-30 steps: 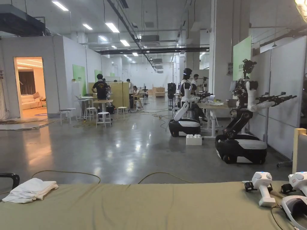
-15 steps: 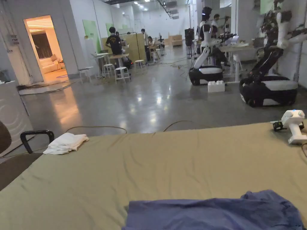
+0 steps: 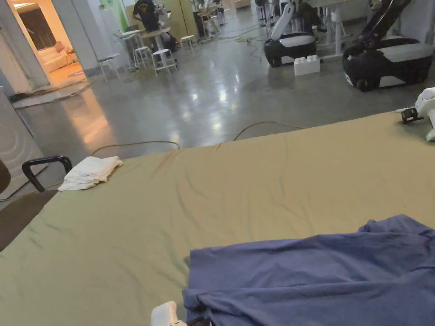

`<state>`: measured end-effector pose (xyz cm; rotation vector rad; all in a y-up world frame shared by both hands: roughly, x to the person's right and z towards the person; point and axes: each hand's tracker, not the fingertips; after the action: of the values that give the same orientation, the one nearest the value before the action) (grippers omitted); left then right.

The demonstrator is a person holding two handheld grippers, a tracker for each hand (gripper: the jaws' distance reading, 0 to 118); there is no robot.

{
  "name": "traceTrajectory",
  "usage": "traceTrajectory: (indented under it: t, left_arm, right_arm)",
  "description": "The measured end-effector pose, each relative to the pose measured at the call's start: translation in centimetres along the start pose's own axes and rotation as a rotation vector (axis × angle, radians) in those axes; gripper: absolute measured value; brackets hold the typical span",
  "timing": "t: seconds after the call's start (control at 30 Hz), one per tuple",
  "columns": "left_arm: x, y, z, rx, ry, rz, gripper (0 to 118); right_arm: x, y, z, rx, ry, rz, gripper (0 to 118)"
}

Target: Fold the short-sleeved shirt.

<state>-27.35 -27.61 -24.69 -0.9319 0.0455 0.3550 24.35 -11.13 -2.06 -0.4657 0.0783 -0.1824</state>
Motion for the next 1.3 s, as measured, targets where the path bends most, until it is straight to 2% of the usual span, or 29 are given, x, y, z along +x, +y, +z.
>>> traceTrajectory:
  t: [0.07, 0.17, 0.2, 0.23, 0.27, 0.3, 0.37, 0.47, 0.5, 0.53, 0.57, 0.6, 0.63, 0.67, 0.8, 0.87, 0.97, 1.13, 1.17, 1.3]
  left_arm:
    - [1.5, -0.6, -0.7, 0.013, 0.164, -0.128, 34]
    - [1.4, -0.8, 0.0, 0.032, 0.101, -0.099, 17]
    - [1.4, -0.9, 0.1, 0.031, 0.094, -0.097, 15]
    - [1.1, -0.8, -0.2, 0.025, 0.091, -0.089, 14]
    - [0.9, -0.6, -0.4, 0.016, 0.091, -0.086, 14]
    - [1.0, -0.5, -0.5, 0.01, 0.094, -0.081, 14]
    - [1.1, -0.2, -0.7, -0.014, 0.096, -0.071, 14]
    - [0.9, 0.5, -0.8, -0.046, 0.1, -0.081, 14]
    - [0.8, 0.7, -0.8, -0.053, 0.097, -0.079, 14]
    - [0.8, 0.6, -0.7, -0.055, 0.096, -0.079, 14]
    - [0.8, 0.6, -0.7, -0.055, 0.095, -0.079, 14]
    - [0.8, 0.5, -0.6, -0.057, 0.1, -0.081, 14]
    - [0.9, 0.4, -0.5, -0.053, 0.1, -0.081, 14]
    - [0.8, 0.5, -0.7, -0.051, 0.102, -0.077, 11]
    - [0.2, 1.4, 1.1, -0.043, 0.049, -0.038, 7]
    - [-0.1, 0.8, 4.4, 0.012, -0.012, -0.003, 6]
    - [-0.7, -1.1, 9.3, 0.036, -0.032, -0.034, 6]
    - [-2.9, -8.7, 14.5, 0.01, -0.046, -0.016, 6]
    - [-3.2, -10.3, 14.9, 0.0, -0.036, -0.02, 6]
    - [-5.0, -14.5, 15.0, -0.013, -0.055, 0.005, 9]
  right_arm:
    - [0.4, -0.3, -0.8, -0.034, -0.018, -0.007, 0]
    - [0.9, -0.5, -2.5, -0.067, -0.025, -0.015, 0]
    - [1.2, -0.6, -3.3, -0.076, -0.025, -0.02, 3]
    - [1.6, -0.6, -4.9, -0.087, -0.029, -0.031, 21]
    - [2.3, -0.6, -6.7, -0.113, -0.029, -0.043, 65]
    - [3.2, -0.7, -9.2, -0.172, -0.031, -0.063, 83]
    - [5.4, -1.6, -14.5, -0.288, -0.033, -0.14, 76]
    - [8.1, -3.4, -21.2, -0.384, -0.103, -0.292, 76]
    - [8.9, -4.0, -23.2, -0.398, -0.137, -0.307, 68]
    - [9.5, -4.6, -24.8, -0.418, -0.168, -0.323, 46]
    - [9.8, -5.3, -26.0, -0.453, -0.179, -0.324, 31]
    - [9.8, -6.0, -26.5, -0.475, -0.164, -0.333, 26]
    - [9.3, -6.0, -25.8, -0.434, -0.207, -0.286, 16]
    - [8.8, -5.7, -25.1, -0.405, -0.176, -0.28, 12]
    - [7.8, -3.9, -23.7, -0.422, -0.175, -0.215, 10]
    - [7.1, -2.5, -21.9, -0.359, -0.193, -0.169, 10]
    - [6.4, -1.5, -19.0, -0.356, -0.214, -0.094, 10]
    - [6.3, -4.5, -12.7, -0.369, -0.191, -0.086, 10]
    - [6.4, -5.6, -11.6, -0.389, -0.194, -0.067, 10]
    - [6.4, -8.9, -8.9, -0.425, -0.193, -0.072, 10]
